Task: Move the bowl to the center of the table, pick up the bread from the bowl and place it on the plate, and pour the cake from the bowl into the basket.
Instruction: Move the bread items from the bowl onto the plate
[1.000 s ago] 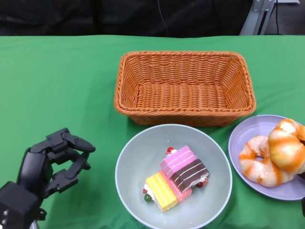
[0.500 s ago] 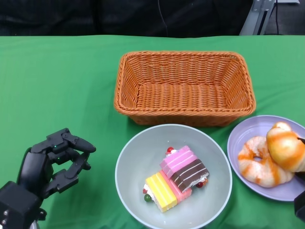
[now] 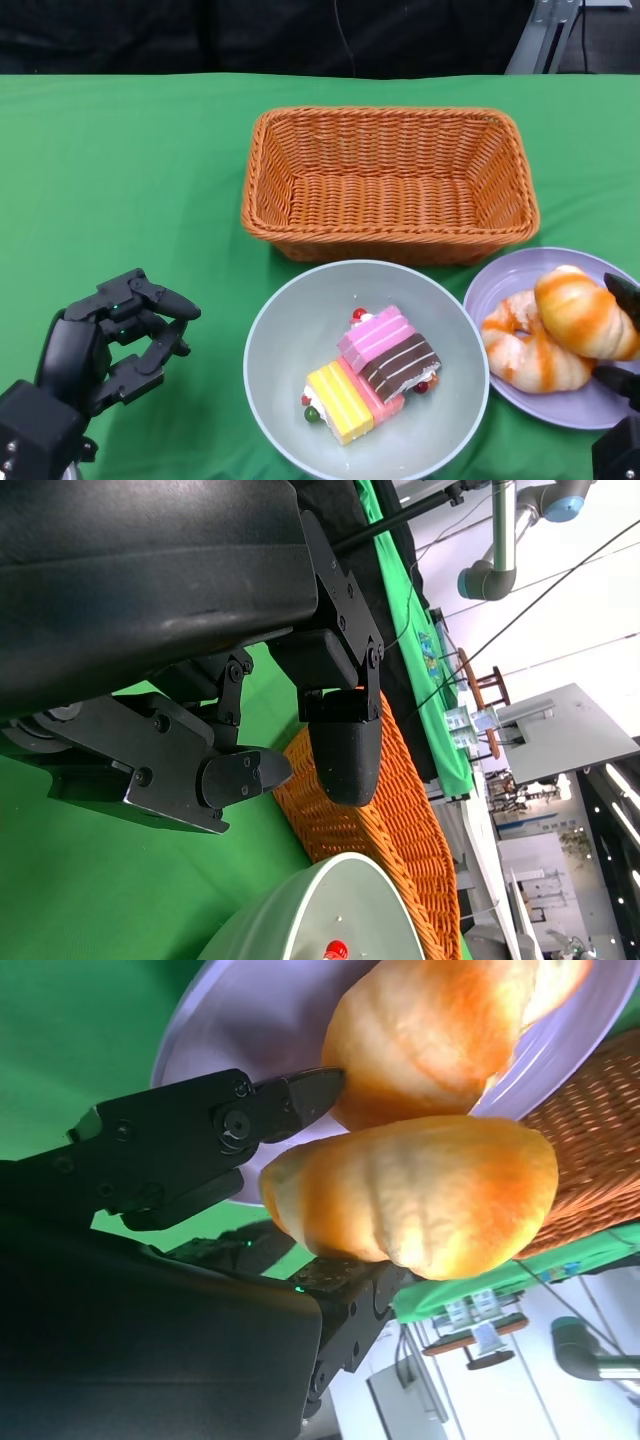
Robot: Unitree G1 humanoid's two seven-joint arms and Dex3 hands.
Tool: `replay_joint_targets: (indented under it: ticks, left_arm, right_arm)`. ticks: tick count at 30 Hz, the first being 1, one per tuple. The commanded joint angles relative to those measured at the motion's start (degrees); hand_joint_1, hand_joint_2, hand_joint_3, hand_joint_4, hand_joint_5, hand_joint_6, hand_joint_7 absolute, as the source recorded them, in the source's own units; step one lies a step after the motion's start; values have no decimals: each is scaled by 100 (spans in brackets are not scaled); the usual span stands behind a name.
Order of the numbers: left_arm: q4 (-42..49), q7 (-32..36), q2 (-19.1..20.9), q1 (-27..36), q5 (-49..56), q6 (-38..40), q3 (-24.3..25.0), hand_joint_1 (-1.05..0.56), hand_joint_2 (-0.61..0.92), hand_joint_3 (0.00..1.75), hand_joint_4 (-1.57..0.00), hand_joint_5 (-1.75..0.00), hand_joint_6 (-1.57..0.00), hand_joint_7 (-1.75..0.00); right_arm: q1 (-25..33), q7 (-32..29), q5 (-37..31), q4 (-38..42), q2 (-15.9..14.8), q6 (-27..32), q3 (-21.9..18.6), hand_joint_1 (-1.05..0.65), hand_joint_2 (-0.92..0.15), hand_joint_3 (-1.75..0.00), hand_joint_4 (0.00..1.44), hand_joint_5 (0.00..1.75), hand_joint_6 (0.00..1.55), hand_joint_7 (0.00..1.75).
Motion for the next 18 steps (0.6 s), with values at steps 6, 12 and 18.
replay_joint_targets:
  ticks: [6,12,18]
  left_arm:
    - [28,-7,101,-41,-34,-32,56,7,84,58,-75,-139,-80,-104]
    - [57,3,122,-50,-2,-40,54,5,84,59,-75,-140,-80,-104]
    - [62,-48,121,-52,-42,-50,58,6,84,58,-75,-140,-80,-103]
  right_arm:
    - [124,-114,-93,-210,3,48,-51,-56,-92,-11,16,0,30,0]
    - [237,84,-30,-495,-8,73,-90,-62,-92,-18,10,0,27,0]
    - [296,174,12,-620,5,23,-135,-67,-92,-21,8,0,27,0]
